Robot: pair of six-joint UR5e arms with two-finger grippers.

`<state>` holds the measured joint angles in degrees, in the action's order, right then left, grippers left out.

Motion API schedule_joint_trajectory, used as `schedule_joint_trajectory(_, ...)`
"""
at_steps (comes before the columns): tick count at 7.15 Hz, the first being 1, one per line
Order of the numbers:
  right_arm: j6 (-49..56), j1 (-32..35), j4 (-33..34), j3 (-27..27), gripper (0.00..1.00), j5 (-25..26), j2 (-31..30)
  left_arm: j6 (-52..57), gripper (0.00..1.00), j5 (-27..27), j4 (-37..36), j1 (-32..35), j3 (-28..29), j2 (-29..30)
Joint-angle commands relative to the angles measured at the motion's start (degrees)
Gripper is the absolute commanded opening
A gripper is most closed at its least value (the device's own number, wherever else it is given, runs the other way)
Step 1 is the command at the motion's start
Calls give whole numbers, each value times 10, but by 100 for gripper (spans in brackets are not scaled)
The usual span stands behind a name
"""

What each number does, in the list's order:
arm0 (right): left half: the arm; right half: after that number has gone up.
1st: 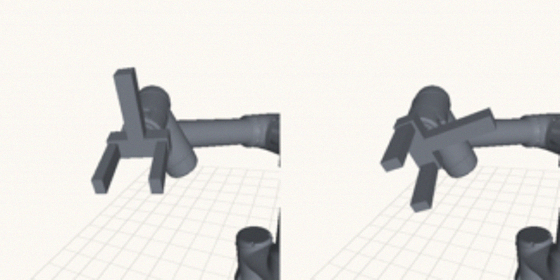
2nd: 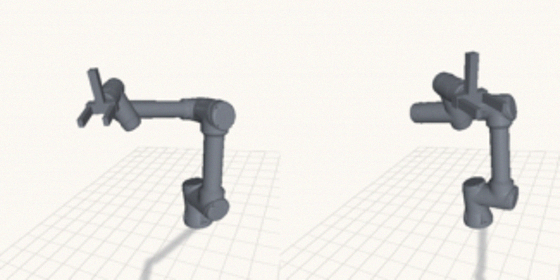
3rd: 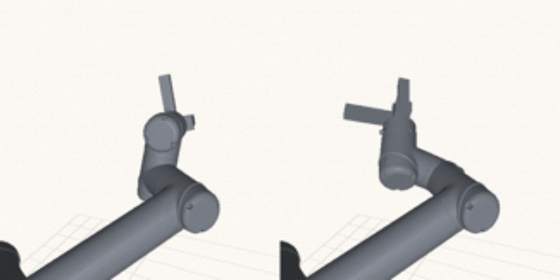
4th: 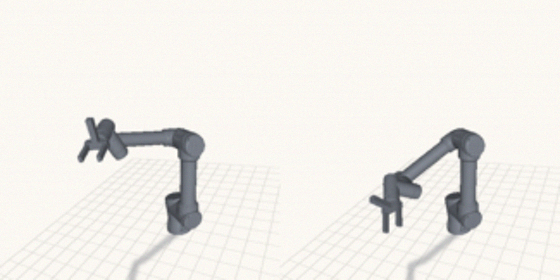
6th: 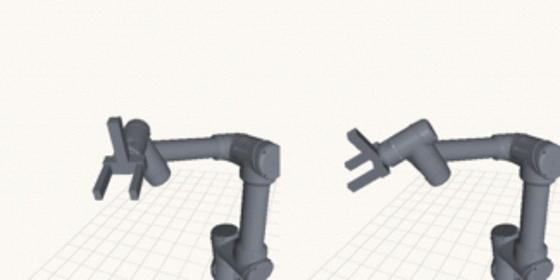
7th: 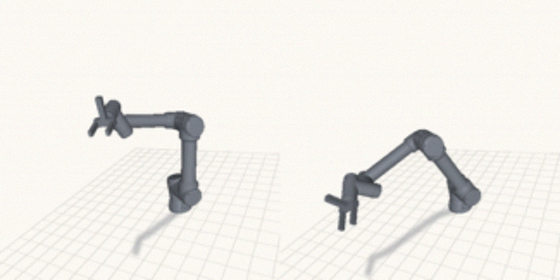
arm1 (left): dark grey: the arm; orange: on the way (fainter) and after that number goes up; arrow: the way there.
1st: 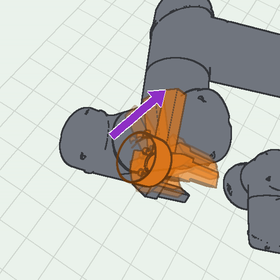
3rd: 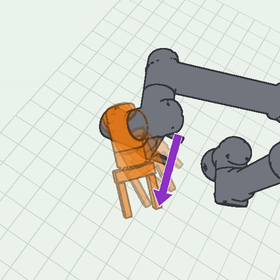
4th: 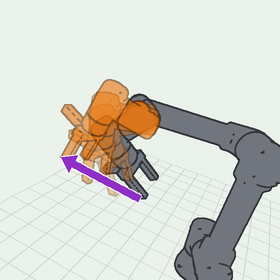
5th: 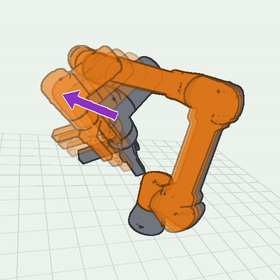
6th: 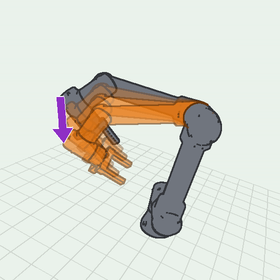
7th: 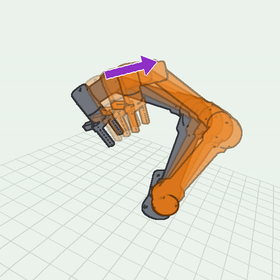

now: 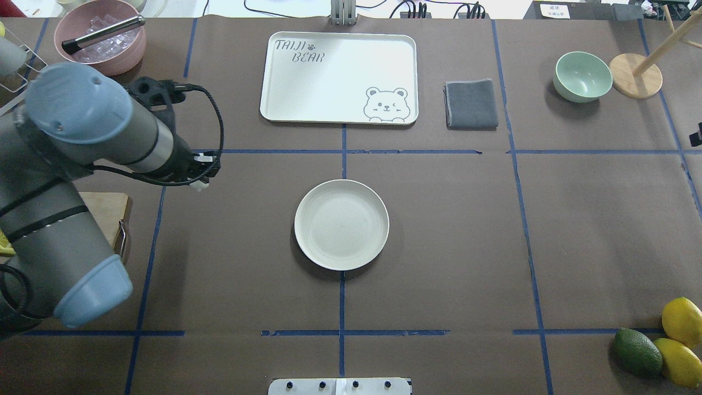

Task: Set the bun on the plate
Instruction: 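Carry the white bun with the left gripper over the white plate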

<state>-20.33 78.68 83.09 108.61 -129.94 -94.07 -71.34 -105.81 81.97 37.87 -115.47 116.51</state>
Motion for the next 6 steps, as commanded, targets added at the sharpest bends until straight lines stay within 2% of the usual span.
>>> schedule_joint_trajectory(1, 144, 95, 2, -69, 100, -51, -16, -43, 34, 47, -15, -57, 48, 89)
schedule_joint_trajectory(2, 178, 128, 2, -103, 100, -87, -18, -67, 34, 72, -10, -90, 86, 126)
schedule_joint_trajectory(3, 195, 141, 5, -109, 100, -96, -22, -69, 34, 90, -6, -104, 136, 176)
schedule_joint_trajectory(5, 207, 142, 8, -117, 100, -93, -22, -68, 34, 96, 75, -131, 199, 196)
schedule_joint_trajectory(6, 207, 142, 8, -118, 100, -93, -23, -68, 34, 123, 92, -147, 216, 202)
